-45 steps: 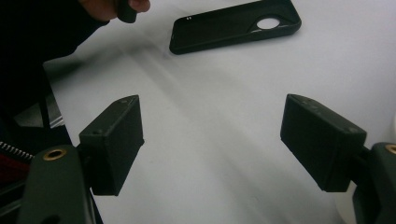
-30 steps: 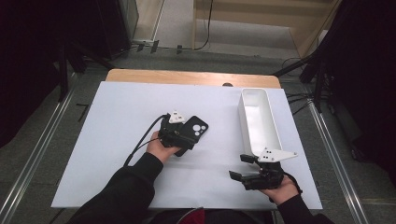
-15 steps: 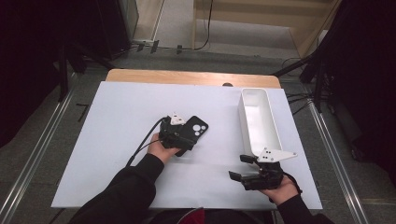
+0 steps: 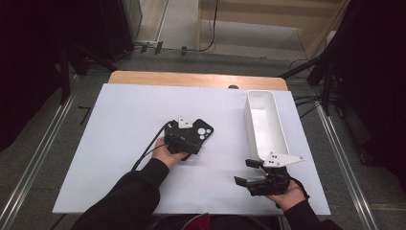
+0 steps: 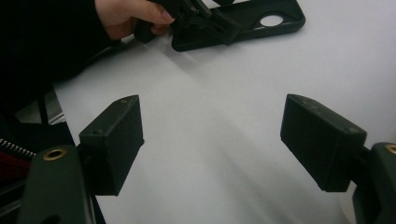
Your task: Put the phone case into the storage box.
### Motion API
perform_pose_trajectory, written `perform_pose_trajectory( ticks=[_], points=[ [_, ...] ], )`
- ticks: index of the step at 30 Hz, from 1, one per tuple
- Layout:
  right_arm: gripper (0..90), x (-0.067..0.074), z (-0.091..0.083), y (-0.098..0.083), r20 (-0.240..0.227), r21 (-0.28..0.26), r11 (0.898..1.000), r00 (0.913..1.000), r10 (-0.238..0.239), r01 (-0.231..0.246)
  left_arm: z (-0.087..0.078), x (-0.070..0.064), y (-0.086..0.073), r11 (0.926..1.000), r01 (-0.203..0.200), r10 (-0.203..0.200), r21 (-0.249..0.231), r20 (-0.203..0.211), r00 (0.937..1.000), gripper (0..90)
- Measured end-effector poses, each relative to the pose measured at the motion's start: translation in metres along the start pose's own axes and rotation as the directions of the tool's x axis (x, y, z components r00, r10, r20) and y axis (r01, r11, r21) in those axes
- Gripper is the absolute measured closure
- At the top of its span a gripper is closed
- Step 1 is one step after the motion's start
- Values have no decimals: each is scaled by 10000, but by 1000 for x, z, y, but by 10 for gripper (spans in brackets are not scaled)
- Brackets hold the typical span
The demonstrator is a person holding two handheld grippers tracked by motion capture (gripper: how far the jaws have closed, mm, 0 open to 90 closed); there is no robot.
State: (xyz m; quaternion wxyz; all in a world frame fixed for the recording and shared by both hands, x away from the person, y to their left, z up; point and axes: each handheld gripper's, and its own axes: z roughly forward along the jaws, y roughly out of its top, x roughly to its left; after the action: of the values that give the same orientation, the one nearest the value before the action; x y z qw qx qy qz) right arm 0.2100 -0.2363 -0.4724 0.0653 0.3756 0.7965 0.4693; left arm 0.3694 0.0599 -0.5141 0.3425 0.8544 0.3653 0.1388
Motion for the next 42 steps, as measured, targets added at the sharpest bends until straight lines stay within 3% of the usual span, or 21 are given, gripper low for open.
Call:
perform_pose_trajectory(
  ticks=[4,16,21,31,42],
  points=[
    [199,0,1,0,11,2,10000,10000,-12,12,2,-4,0,9995,-277,282,156,-297,9992,19],
    [199,1,0,0,9,7,10000,10000,-35,35,1,-4,0,9995,-270,274,143,-346,9990,24],
    [199,0,0,0,7,8,10000,10000,-38,38,-1,-6,-1,9986,-516,514,-84,-174,9985,114],
    [199,0,0,0,17,-23,10000,10000,-64,64,-2,-6,-1,9992,-383,381,-137,-141,9992,133],
    [199,0,0,-1,28,-8,10000,10000,-31,31,-3,-1,-1,9997,-119,123,-213,156,9998,146]
  ],
)
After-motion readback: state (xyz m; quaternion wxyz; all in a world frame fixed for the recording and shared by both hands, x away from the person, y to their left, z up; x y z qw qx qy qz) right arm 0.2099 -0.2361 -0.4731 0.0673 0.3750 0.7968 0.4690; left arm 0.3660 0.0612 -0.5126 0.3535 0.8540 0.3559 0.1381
